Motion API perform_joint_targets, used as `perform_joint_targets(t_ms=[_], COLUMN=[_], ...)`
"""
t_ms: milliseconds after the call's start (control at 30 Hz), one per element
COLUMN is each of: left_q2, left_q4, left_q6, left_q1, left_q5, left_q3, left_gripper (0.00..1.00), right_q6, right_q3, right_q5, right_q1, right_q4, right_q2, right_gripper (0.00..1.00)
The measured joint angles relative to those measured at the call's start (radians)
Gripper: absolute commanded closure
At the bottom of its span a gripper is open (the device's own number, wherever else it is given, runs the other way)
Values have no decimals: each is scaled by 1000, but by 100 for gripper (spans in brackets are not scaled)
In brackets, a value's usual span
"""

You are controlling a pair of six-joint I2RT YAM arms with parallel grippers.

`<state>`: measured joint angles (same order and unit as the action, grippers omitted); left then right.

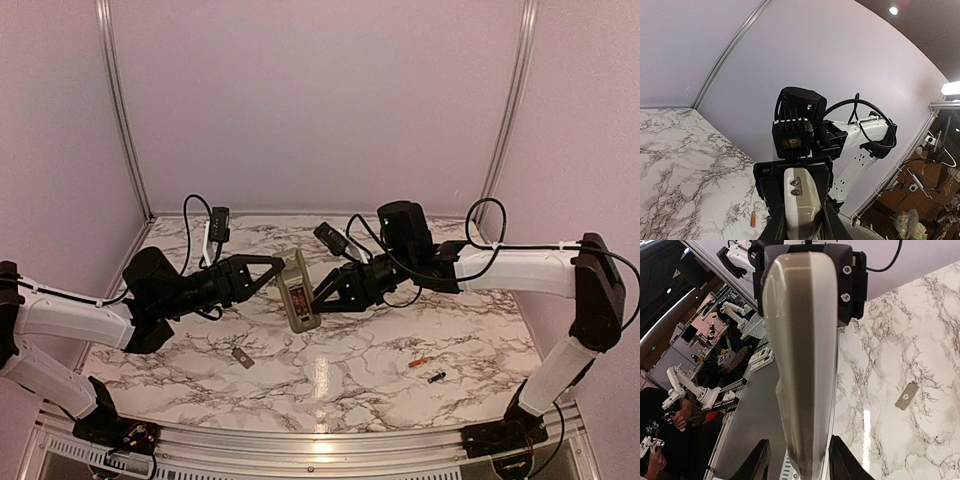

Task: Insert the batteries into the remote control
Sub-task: Pass from the left arm to the right

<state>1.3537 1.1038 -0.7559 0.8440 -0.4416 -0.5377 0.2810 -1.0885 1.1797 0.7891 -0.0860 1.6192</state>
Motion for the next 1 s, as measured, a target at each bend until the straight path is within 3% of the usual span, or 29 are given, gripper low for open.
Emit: perform_joint_targets(t_ms=[133,200,267,333,600,633,733,1000], left_q2=[3,6,7,8,20,20,21,20], left_q4=[35,48,56,65,73,71,68,43], left_q6=[-12,-19,-23,-24,-25,-25,-30,-18], left_q1=[0,0,0,0,0,0,-1,-1], left_q5=[2,3,4,5,14,18,23,2], left_q3=[10,12,14,16,18,19,21,18], left_gripper=[100,100,100,100,100,97,73,60], right_q6=[18,27,35,36,43,40,34,0], right_q3=[-9,-14,-20,-29,-47,-47,-51,-61], right_q5=[7,9,9,9,7,7,12,-3], right_q1=[1,3,5,8,10,10,10,11], right_q4=[-19,-29,-33,-33,-30,-30,-31,37], right_q2=[6,12,18,27,47,49,51,51], right_gripper=[60,51,48,60,83,85,90,93])
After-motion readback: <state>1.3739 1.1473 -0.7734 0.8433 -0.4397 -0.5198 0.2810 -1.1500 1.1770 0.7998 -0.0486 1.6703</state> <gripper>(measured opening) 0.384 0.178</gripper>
